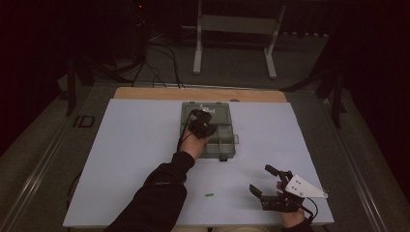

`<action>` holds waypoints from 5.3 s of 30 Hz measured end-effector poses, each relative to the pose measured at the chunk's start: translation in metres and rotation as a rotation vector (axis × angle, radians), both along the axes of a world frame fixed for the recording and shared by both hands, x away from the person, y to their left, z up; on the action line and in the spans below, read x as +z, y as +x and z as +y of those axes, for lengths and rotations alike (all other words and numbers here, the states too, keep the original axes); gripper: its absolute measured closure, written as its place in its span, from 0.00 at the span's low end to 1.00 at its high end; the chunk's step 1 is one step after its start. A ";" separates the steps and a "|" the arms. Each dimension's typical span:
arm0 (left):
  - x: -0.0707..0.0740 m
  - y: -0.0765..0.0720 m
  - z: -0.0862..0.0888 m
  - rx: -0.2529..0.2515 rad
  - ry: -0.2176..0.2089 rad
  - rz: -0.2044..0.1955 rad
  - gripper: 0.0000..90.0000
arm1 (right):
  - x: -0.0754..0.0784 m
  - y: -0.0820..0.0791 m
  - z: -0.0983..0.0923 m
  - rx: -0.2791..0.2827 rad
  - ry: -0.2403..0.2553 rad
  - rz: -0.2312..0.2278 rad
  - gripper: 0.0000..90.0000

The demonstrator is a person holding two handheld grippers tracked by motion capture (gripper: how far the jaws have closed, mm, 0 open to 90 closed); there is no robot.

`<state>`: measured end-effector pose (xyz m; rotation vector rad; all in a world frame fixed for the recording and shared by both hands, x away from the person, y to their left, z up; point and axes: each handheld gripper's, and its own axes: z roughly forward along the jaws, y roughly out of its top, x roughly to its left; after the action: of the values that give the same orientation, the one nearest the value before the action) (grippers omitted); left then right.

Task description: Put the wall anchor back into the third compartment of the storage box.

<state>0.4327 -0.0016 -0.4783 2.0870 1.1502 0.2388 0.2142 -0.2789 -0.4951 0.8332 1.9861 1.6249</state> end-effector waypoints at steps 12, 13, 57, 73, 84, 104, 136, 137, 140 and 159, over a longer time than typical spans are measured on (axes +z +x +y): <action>-0.013 0.003 -0.001 -0.010 0.010 0.038 0.92 | -0.001 0.001 0.000 0.001 -0.005 0.008 0.13; -0.012 0.002 0.000 -0.012 0.008 0.037 0.92 | -0.001 0.001 0.000 0.002 -0.004 0.007 0.13; 0.048 -0.050 0.030 -0.244 -0.079 -0.051 0.00 | -0.001 0.001 0.000 -0.002 -0.008 0.008 0.13; 0.054 -0.090 0.044 -0.327 -0.124 -0.052 0.00 | -0.001 0.001 0.001 -0.001 -0.011 0.008 0.13; 0.056 -0.121 0.046 -0.387 -0.127 -0.074 0.00 | -0.001 0.001 0.001 0.001 -0.012 0.008 0.13; 0.030 -0.155 0.043 -0.456 -0.114 -0.042 0.00 | -0.001 0.001 0.001 0.001 -0.010 0.008 0.13; -0.020 -0.164 0.039 -0.618 -0.023 0.043 0.53 | -0.001 0.000 0.002 0.008 -0.013 0.011 0.13; -0.023 -0.164 0.038 -0.628 -0.004 0.047 0.56 | -0.001 0.000 0.002 0.008 -0.014 0.011 0.13; -0.026 -0.166 0.036 -0.625 0.027 0.038 0.59 | -0.001 0.000 0.002 0.007 -0.013 0.013 0.13; -0.033 -0.174 0.026 -0.677 0.175 -0.030 0.90 | -0.002 0.001 0.003 0.008 -0.016 0.015 0.13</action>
<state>0.2590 0.0241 -0.5112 2.4838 0.3634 0.0432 0.2148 -0.2764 -0.4966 0.8348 2.0121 1.6098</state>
